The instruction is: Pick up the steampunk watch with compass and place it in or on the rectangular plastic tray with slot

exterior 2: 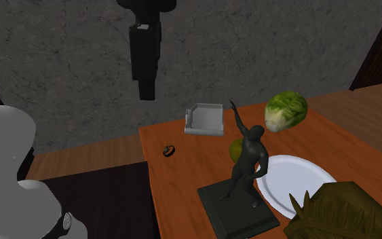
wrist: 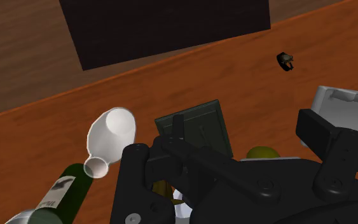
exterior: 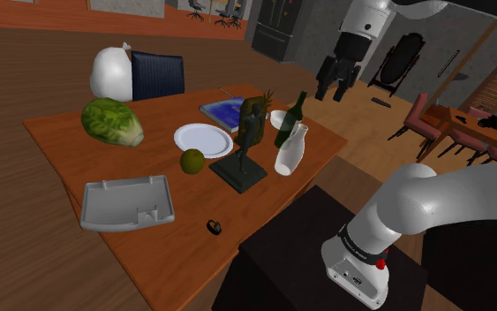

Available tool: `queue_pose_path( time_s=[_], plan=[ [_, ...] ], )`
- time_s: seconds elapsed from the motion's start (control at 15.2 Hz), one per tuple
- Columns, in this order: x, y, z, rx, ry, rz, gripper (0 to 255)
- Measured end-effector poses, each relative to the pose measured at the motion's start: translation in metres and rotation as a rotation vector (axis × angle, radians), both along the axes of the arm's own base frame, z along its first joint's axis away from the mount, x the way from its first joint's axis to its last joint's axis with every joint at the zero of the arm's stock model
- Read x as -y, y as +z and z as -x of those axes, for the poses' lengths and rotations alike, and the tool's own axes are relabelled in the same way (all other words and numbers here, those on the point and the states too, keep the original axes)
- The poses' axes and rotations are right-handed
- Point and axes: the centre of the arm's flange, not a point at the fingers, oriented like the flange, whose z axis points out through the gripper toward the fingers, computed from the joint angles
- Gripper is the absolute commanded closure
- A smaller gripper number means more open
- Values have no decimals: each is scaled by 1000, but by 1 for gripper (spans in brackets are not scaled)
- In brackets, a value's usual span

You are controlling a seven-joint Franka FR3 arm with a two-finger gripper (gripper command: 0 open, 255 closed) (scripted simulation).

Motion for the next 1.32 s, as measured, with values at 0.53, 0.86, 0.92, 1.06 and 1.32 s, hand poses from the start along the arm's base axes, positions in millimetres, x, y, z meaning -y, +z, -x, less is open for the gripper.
queue_pose_path(
  time_s=[0.53,0.86,0.92,1.06,1.32],
  plan=[
    [-50,-64,3,25,-37,22,0],
    [-94,-116,3,46,-69,40,0],
    [-101,-126,5,50,-76,43,0],
    [-118,-149,6,59,-89,51,0],
    [-149,-190,0,77,-115,65,0]
  ],
)
